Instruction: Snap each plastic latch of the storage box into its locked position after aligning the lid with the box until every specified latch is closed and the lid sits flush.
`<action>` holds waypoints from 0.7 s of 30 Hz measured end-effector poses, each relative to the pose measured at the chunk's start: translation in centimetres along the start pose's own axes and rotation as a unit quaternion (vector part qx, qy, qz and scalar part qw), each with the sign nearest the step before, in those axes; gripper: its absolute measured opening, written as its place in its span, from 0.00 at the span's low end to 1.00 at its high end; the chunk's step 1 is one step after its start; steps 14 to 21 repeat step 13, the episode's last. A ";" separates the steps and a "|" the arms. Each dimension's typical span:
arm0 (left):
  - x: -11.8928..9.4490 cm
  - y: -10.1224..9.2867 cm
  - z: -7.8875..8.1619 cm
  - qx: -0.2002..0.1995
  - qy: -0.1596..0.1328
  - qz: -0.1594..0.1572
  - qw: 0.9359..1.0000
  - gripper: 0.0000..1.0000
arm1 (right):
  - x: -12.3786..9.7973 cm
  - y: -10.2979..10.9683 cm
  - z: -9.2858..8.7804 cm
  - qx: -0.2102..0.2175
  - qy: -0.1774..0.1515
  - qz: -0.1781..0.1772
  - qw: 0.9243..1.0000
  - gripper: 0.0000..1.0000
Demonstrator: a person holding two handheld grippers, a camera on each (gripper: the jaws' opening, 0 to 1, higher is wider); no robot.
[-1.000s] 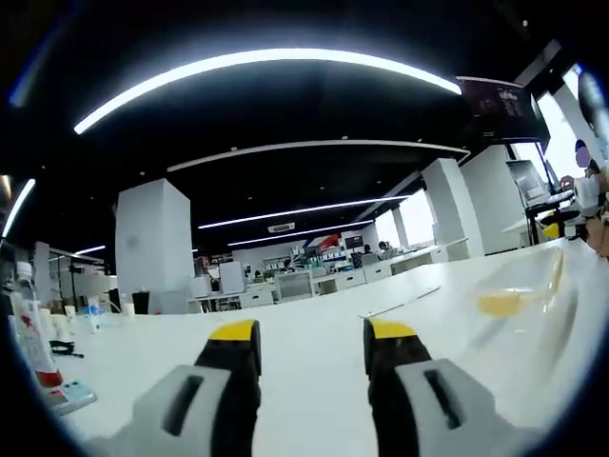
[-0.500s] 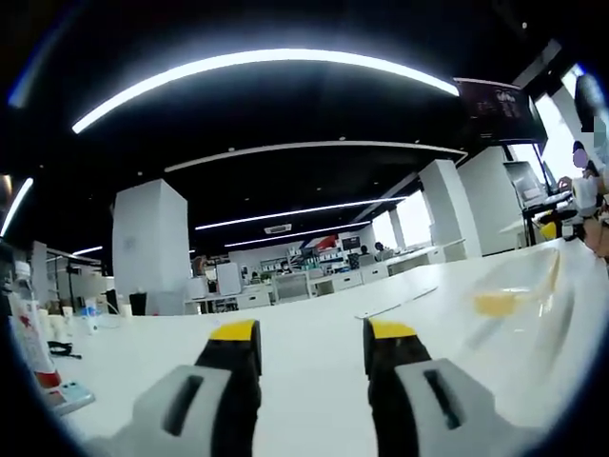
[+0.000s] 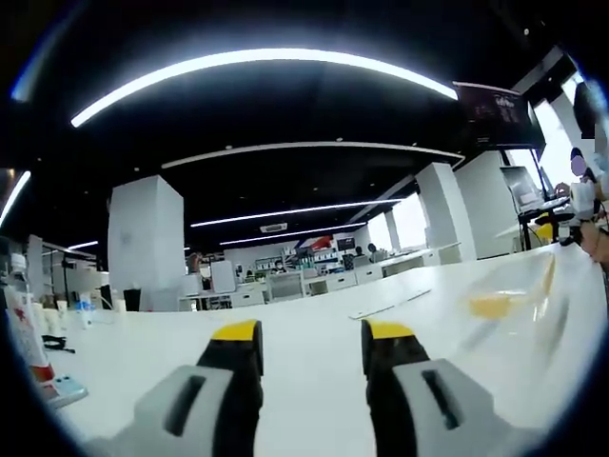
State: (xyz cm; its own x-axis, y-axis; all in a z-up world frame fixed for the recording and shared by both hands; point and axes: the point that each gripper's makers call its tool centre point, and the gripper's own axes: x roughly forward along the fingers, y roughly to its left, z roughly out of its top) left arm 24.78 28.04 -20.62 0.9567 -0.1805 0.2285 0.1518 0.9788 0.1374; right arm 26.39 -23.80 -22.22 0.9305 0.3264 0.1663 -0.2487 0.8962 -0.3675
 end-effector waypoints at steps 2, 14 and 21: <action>0.0 0.2 0.0 0.006 0.000 0.006 1.000 0.41 | 0.0 0.0 -0.1 0.002 0.003 0.000 1.000 0.29; -0.3 1.3 0.4 0.007 -0.013 0.032 0.999 0.40 | -0.4 -0.5 0.6 0.006 -0.015 -0.008 1.000 0.29; -0.3 1.3 0.4 0.007 -0.013 0.032 0.999 0.40 | -0.4 -0.5 0.6 0.006 -0.015 -0.008 1.000 0.29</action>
